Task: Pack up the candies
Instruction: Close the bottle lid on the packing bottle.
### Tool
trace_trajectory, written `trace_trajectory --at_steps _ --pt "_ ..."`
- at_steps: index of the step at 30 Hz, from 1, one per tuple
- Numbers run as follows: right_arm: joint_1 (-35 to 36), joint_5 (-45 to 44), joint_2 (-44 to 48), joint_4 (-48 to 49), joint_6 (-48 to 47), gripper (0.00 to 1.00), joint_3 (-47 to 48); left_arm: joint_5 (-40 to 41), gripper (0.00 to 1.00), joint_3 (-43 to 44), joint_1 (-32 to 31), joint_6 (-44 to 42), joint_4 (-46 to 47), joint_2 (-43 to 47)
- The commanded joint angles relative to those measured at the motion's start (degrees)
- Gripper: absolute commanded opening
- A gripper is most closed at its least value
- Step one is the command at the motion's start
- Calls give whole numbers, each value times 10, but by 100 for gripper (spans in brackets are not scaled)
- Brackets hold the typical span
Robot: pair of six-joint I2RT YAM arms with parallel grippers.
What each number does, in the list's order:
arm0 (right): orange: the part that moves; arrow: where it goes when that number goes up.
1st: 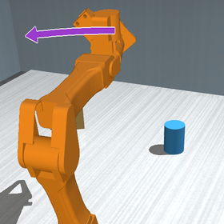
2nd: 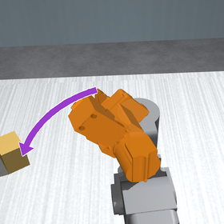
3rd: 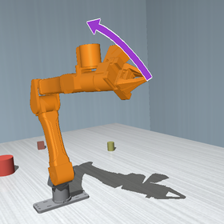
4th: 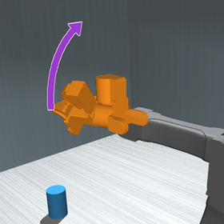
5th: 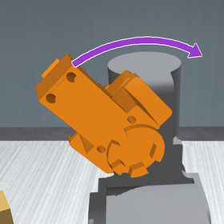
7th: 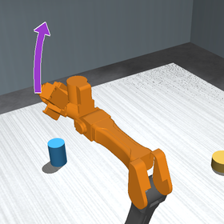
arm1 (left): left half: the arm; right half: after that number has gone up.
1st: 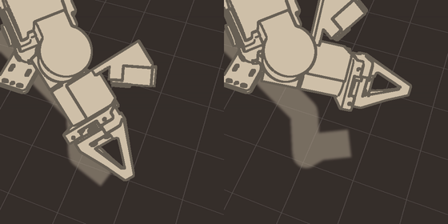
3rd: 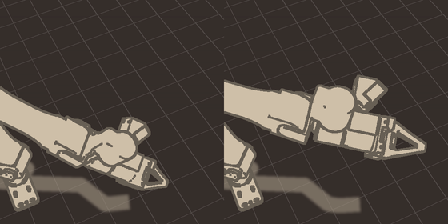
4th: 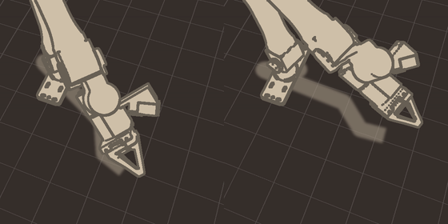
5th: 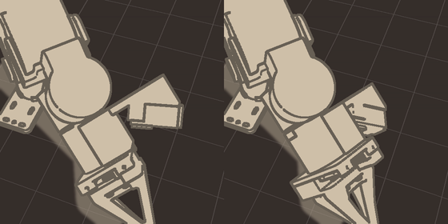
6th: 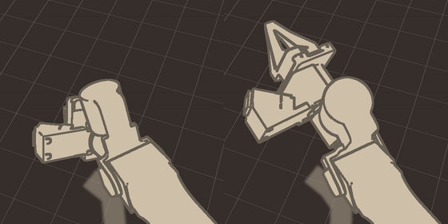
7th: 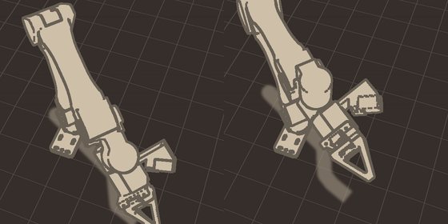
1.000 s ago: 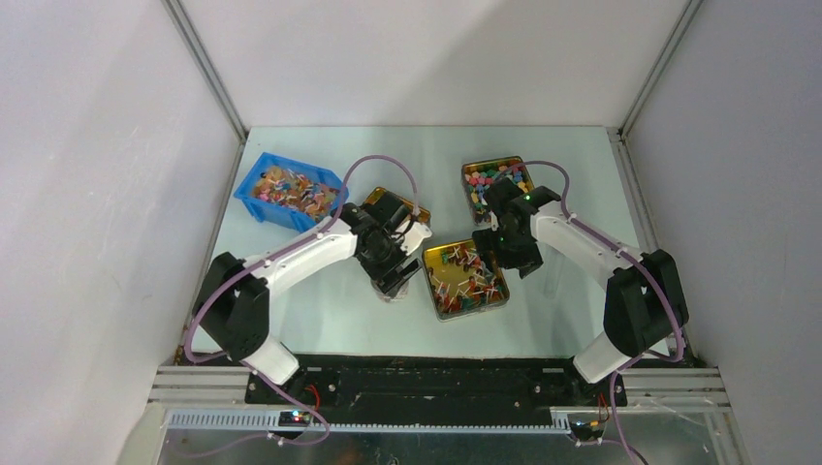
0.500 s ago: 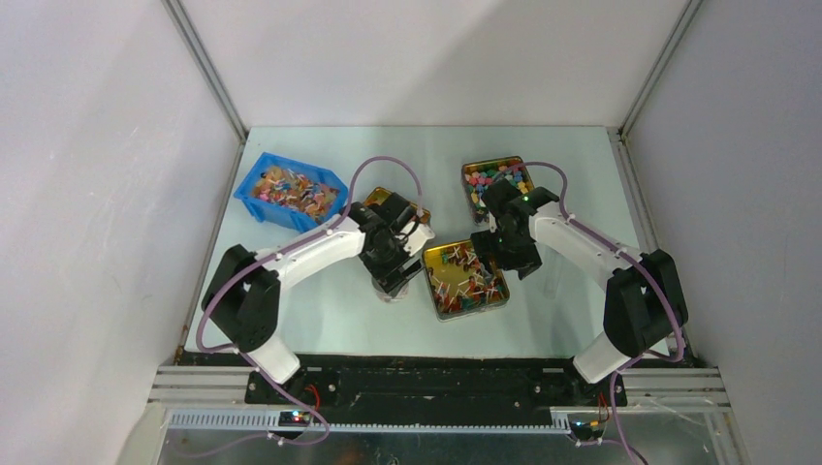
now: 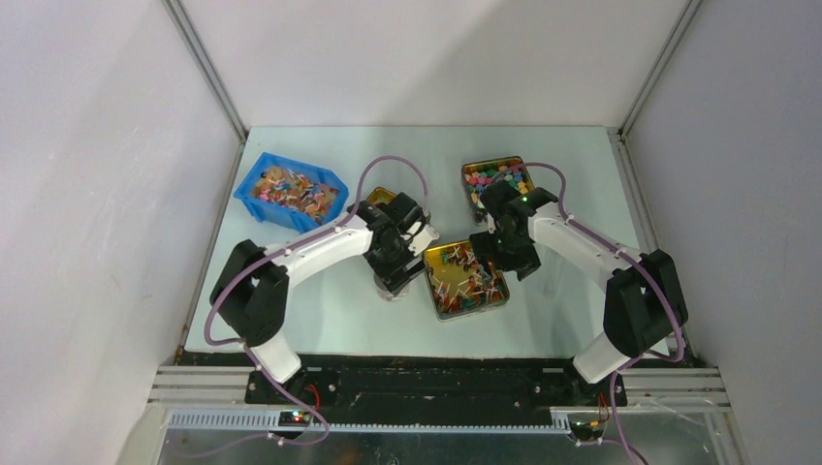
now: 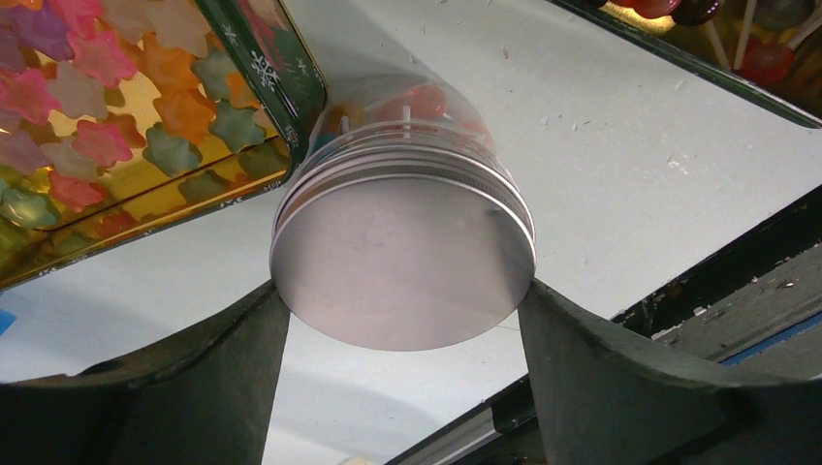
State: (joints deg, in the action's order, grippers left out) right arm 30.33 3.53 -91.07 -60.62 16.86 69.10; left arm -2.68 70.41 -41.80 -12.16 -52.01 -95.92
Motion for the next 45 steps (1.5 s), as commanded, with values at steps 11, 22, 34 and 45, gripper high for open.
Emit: trace_trajectory --at_steps 11,22,34,45 --pt "4 9 7 -4 -12 83 3 12 65 5 -16 -13 5 -30" --pt "7 14 5 -5 -15 83 3 6 73 -6 -23 -15 1 -42" --pt "7 17 8 -6 -16 83 3 40 100 -27 -24 -9 19 -4" --pt "6 22 15 -11 -18 85 3 60 100 -81 -15 18 28 43"
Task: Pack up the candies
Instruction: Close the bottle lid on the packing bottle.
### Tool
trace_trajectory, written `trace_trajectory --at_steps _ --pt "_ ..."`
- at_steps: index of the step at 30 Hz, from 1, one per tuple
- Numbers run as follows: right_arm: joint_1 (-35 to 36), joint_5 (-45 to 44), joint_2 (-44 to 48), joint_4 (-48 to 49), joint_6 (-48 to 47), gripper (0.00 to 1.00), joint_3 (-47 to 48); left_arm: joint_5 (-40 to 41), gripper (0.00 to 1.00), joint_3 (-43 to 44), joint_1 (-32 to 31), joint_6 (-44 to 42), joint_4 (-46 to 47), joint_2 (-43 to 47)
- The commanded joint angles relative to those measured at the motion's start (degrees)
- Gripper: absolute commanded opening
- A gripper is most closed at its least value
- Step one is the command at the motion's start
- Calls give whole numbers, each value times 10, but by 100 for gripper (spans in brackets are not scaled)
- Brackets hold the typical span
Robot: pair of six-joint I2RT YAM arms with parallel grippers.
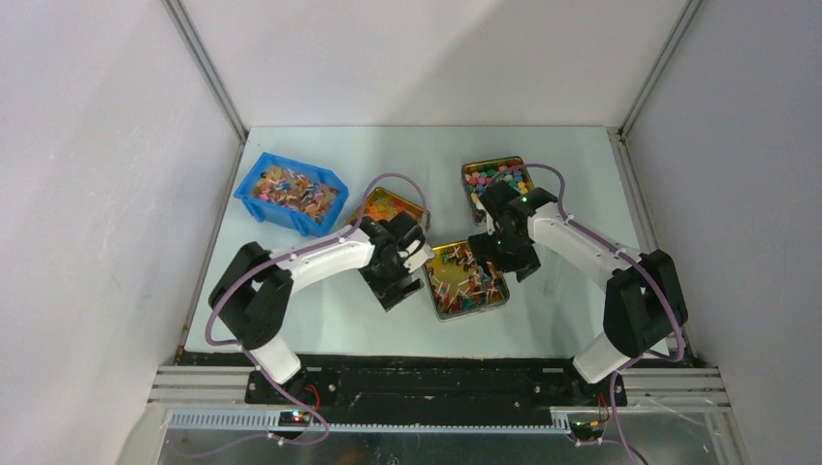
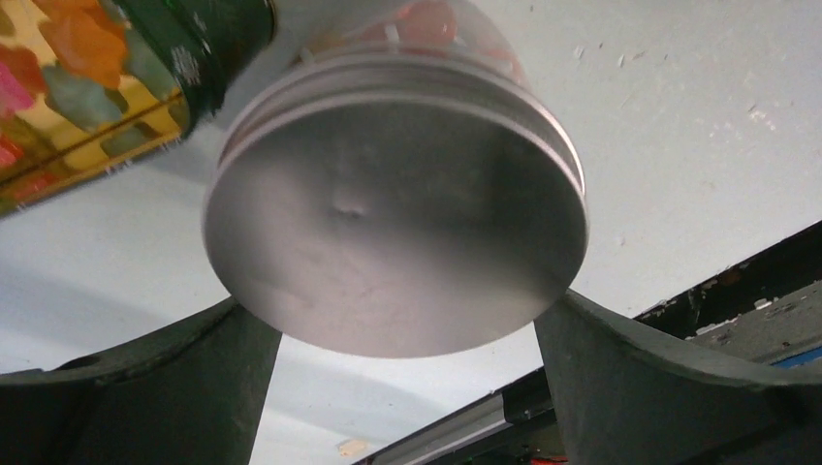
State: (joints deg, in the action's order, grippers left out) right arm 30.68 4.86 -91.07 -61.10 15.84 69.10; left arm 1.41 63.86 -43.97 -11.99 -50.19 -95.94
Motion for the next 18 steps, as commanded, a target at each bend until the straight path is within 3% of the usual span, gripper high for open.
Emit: trace_trajectory --at_steps 1,13,18 --pt "3 8 16 -6 -9 86 3 22 100 -24 8 19 11 47" --pt "5 -5 29 -56 -8 88 78 44 100 -87 36 64 7 174" --pt "28 17 23 -71 -7 88 156 25 100 -103 103 143 38 258"
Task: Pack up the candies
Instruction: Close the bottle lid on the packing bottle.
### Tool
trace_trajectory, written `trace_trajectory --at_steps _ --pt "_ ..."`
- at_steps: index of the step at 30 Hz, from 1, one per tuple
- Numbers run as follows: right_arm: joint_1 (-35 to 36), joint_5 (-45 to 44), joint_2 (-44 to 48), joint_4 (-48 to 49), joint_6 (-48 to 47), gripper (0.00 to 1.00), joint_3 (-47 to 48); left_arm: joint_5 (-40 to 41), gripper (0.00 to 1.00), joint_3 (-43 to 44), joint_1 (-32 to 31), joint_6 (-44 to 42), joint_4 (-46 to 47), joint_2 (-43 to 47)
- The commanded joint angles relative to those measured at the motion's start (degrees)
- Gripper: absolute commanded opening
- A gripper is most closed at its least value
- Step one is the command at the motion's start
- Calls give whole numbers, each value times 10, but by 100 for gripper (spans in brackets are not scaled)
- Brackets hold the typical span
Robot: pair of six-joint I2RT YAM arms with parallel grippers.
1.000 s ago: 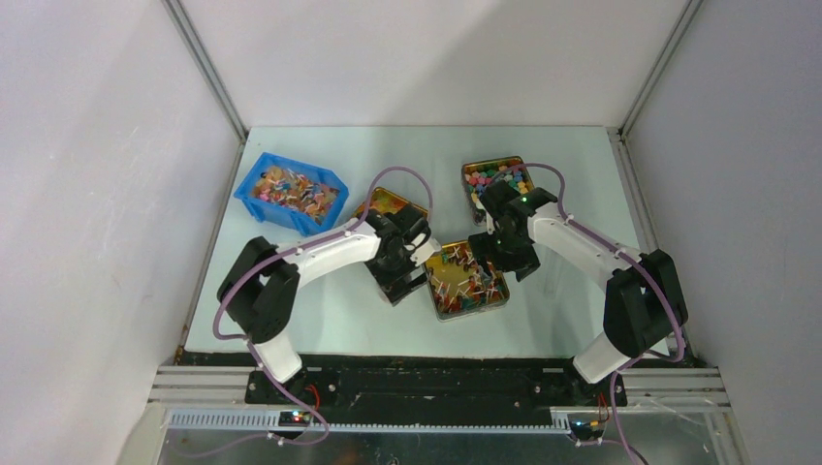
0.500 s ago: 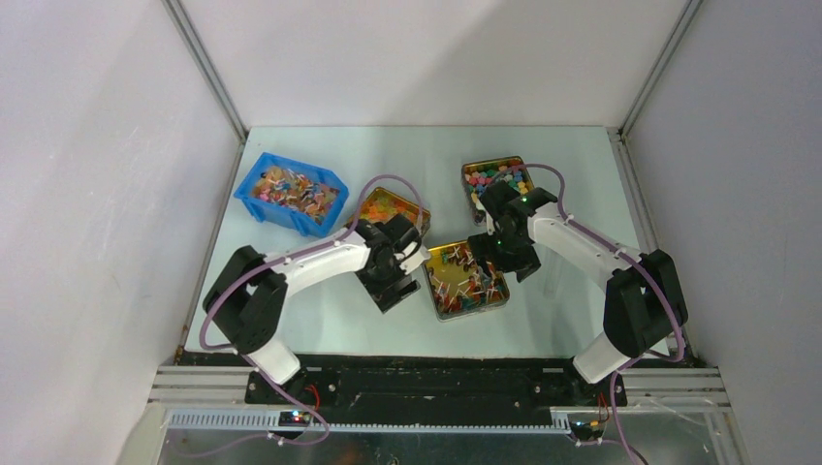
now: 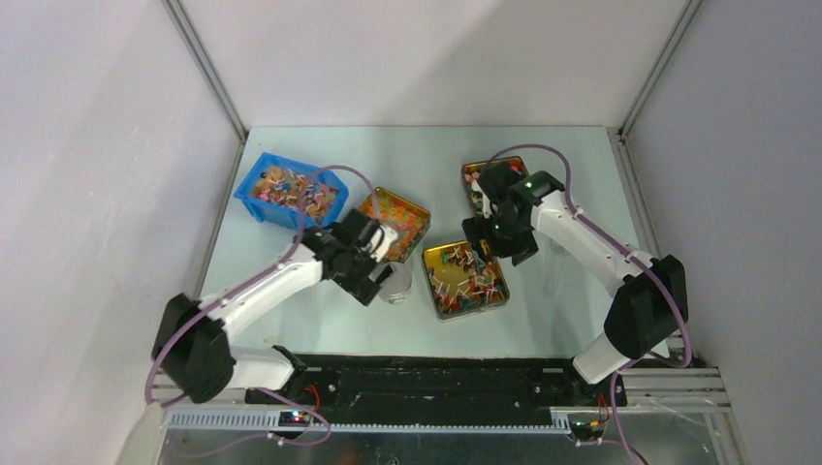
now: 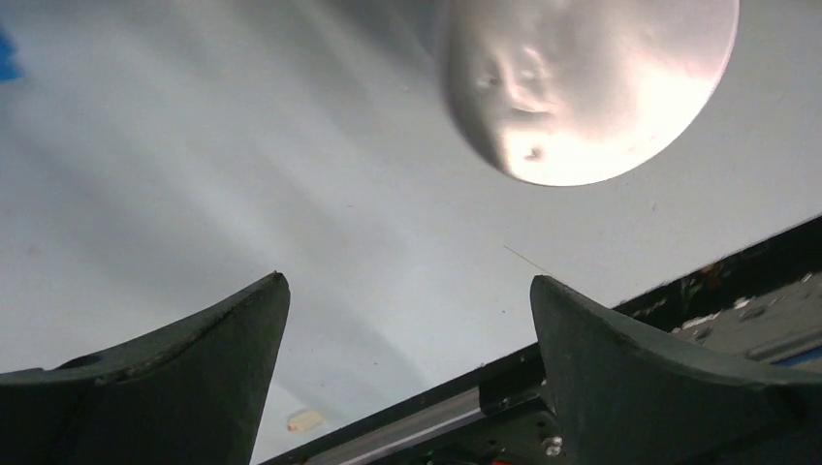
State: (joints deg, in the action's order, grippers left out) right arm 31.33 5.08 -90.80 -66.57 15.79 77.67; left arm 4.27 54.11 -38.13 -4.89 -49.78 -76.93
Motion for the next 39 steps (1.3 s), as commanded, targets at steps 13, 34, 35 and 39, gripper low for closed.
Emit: trace_trajectory --at_steps 13,34,35,39 --pt "118 213 -125 105 68 73 178 -237 98 -132 191 357 264 173" --pt "107 213 -289 159 91 56 212 -271 79 -214 209 404 377 81" --pt "107 212 -295 160 91 55 212 -271 78 -214 209 401 377 75" --pt "107 217 -314 166 90 49 211 -268 75 -224 208 395 374 62"
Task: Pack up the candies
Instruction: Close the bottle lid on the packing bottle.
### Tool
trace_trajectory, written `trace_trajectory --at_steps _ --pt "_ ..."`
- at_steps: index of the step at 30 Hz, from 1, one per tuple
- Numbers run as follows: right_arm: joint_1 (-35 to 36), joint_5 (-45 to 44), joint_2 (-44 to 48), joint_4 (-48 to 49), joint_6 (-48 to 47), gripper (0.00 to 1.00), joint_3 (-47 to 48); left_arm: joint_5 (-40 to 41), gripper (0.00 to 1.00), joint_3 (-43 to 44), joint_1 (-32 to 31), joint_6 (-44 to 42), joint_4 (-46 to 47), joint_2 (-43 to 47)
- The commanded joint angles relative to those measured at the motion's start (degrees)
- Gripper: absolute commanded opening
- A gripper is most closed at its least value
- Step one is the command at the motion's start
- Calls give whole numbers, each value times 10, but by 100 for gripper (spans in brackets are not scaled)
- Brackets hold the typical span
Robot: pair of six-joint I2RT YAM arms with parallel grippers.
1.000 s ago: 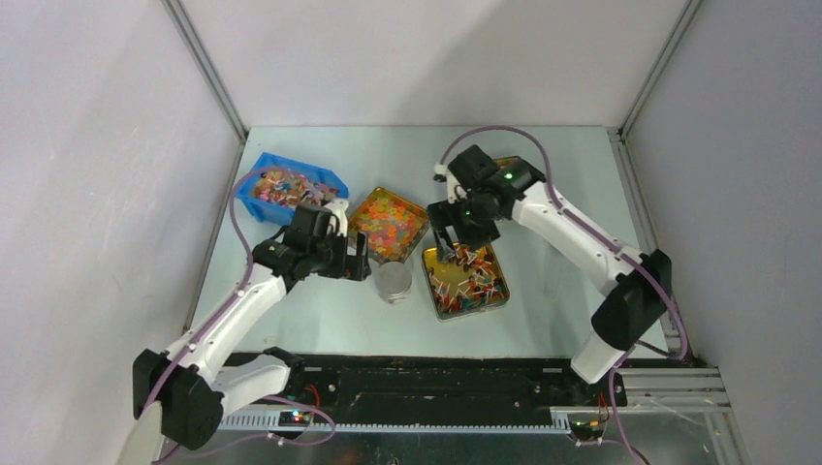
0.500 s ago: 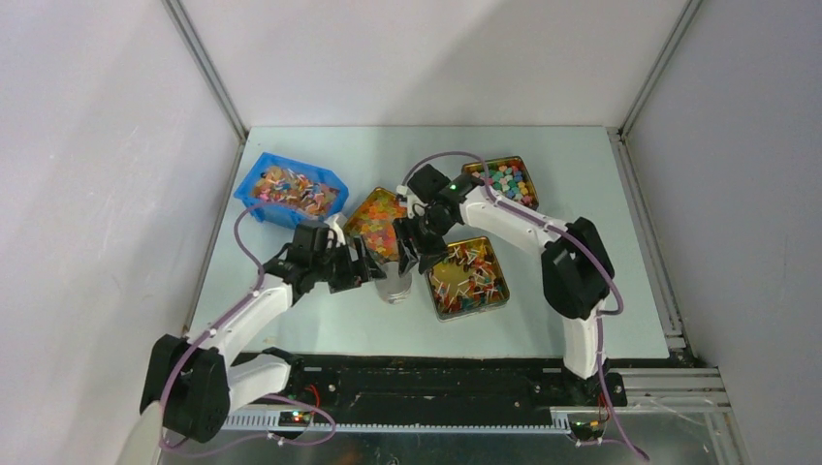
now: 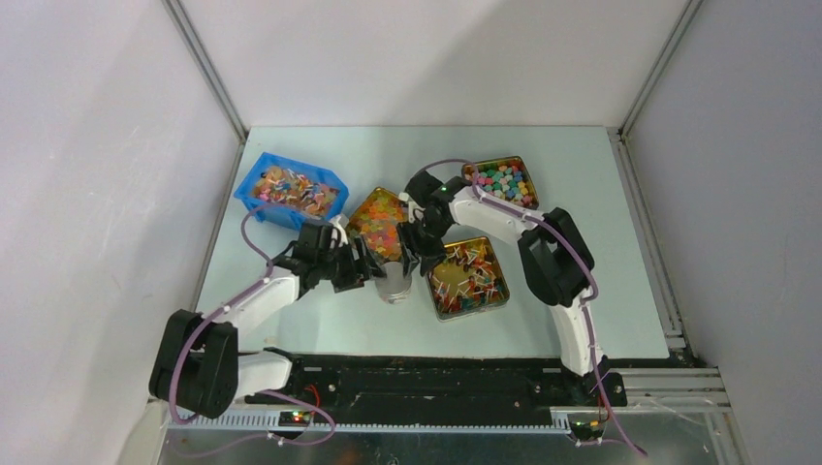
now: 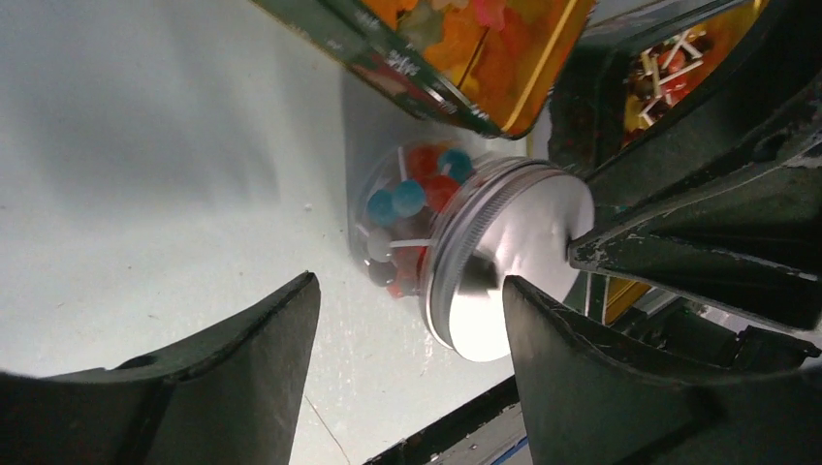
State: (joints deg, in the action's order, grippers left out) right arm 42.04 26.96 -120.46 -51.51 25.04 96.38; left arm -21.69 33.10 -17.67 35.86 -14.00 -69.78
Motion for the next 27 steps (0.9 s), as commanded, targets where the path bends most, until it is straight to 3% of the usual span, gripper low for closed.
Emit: trace_trajectory --at_steps 1,18,27 --pt "1 -2 -20 15 -2 48 24 -8 74 -17 4 -12 18 -12" --pt "6 21 -54 59 -7 32 -46 -19 56 -65 0 9 61 -56" --pt "9 10 9 83 -27 29 -159 5 54 -98 -93 66 102 -35"
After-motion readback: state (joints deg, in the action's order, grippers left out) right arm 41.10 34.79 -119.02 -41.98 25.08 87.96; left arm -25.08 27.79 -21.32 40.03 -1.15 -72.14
